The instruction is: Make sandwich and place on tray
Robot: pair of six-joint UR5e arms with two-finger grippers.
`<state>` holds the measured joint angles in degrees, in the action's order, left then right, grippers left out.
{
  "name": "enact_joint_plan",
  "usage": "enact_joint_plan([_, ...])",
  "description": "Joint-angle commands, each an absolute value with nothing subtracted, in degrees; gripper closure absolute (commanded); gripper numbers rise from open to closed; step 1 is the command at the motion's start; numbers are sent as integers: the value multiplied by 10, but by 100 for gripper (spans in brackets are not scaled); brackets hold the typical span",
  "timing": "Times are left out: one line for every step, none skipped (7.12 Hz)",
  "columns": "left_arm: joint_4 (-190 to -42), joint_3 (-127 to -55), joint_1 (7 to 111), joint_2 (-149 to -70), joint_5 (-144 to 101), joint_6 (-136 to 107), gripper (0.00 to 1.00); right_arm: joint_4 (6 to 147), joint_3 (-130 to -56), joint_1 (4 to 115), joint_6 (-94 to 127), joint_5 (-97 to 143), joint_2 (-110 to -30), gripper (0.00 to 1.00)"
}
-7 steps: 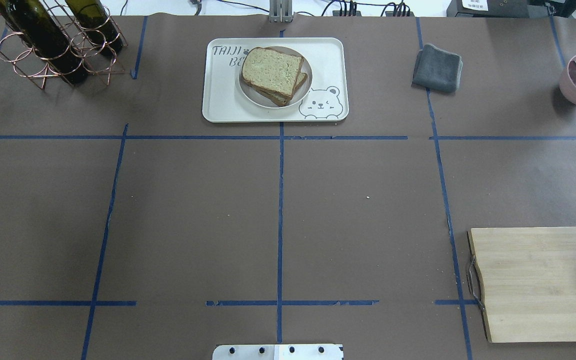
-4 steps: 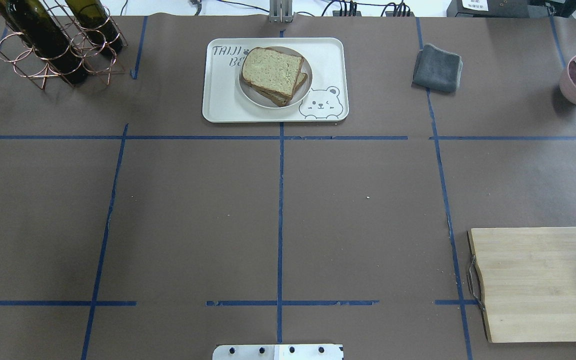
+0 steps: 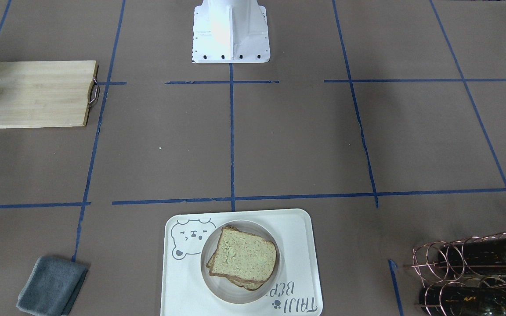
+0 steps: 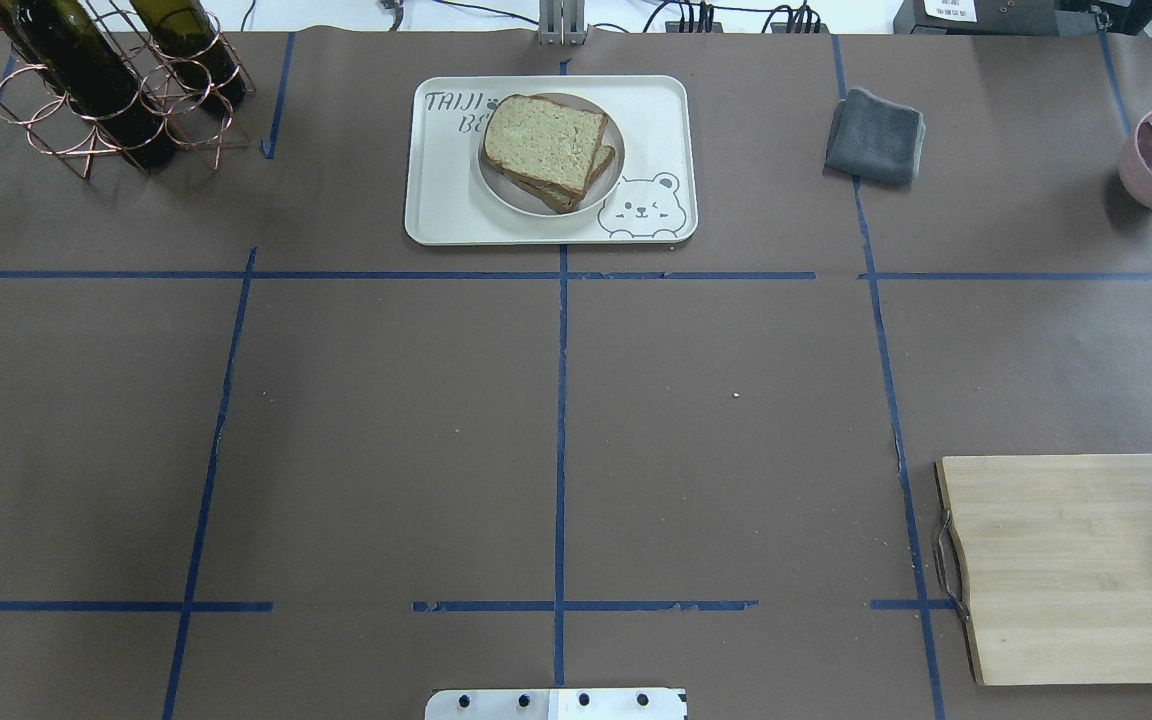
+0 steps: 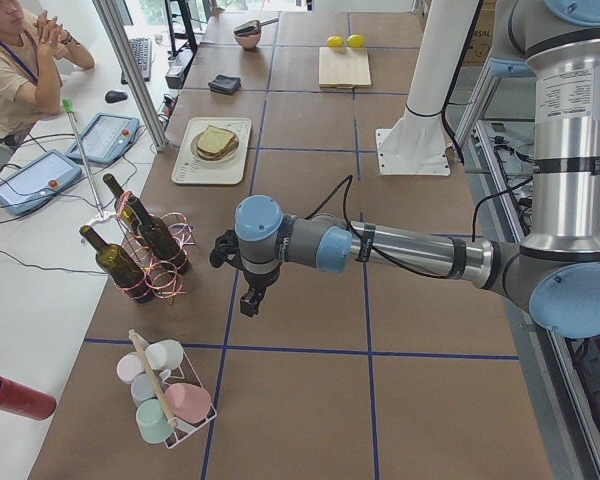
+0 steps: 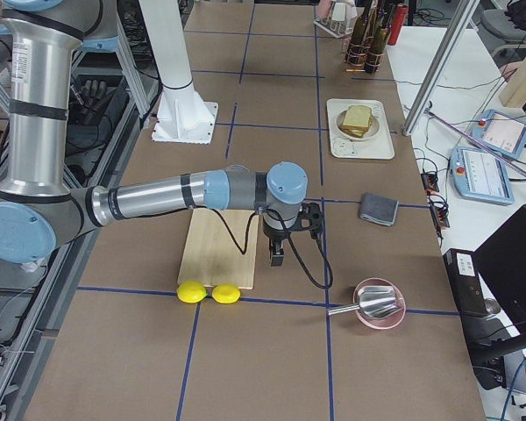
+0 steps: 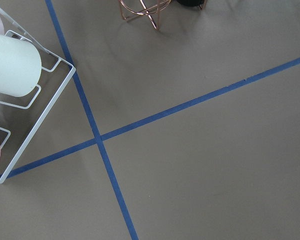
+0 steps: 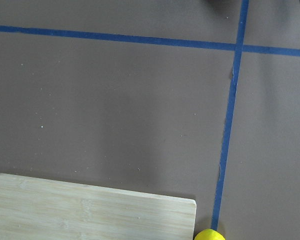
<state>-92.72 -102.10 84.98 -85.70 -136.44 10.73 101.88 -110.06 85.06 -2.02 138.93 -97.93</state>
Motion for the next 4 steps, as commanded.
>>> enact_joint_plan([-909,-981,851,-849,-1371,125,0,1019,-1103,850,-19,1390,-976,0])
enact_joint_plan([-911,-983,851,-853,-1371,125,0,1019,-1103,849,-20,1389,-974,0])
enact_joint_plan([-909,-996,850,-855,-1366,124,0,1021,-1103,846,-21,1383,-964,0])
enact_joint_plan([-904,-999,850,-860,-1366,124,0,1023,-1099,842,-22,1376,-967,0])
